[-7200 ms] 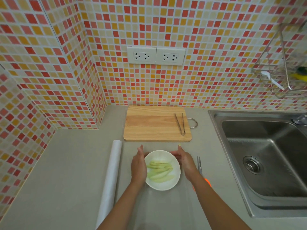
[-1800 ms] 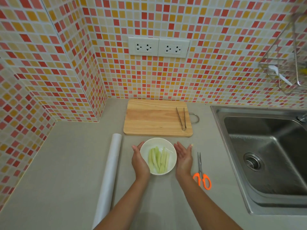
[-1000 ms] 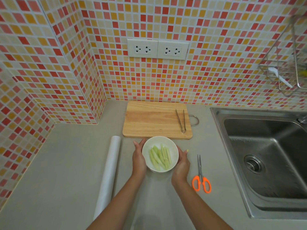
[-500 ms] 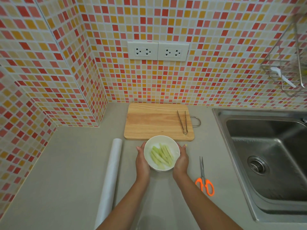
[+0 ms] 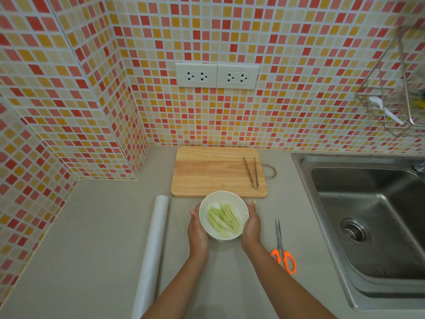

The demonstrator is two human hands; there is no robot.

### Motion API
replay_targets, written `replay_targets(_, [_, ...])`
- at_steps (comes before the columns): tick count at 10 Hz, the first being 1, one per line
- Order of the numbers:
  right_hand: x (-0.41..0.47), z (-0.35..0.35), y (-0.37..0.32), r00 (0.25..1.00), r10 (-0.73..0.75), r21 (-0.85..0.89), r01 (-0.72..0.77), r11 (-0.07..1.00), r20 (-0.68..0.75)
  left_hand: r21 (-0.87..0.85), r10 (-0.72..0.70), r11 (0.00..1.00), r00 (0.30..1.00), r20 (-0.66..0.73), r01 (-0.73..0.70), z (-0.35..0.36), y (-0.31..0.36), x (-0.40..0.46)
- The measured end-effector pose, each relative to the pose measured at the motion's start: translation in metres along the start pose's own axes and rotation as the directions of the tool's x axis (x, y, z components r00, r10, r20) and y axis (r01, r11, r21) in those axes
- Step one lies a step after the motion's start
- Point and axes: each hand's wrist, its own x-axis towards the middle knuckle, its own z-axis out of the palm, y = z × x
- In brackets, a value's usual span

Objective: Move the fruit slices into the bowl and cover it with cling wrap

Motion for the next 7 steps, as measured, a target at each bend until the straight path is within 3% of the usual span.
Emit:
replay_targets(5, [-0.006, -0.007, -0.012, 0.993, -0.007, -0.054, 0.014, 0.998, 0.116, 0.001, 0.027, 1.0, 0.999, 0.025, -0.027, -0.008, 0.01, -0.015])
replay_targets(6, [-0.008, -0.008, -0.019, 0.992, -0.025, -0.182, 0.047, 0.982, 0.12, 0.106, 0.024, 0.994, 1.0, 0.003, -0.025, -0.014, 0.019, -0.016])
replay_targets(7, [-0.01, -0.011, -0.039, 0.991, -0.105, -0.289, 0.126, 0.949, 0.089, 0.281, 0.129, 0.951, 0.991, 0.028, -0.132, -0.024, 0.036, -0.007])
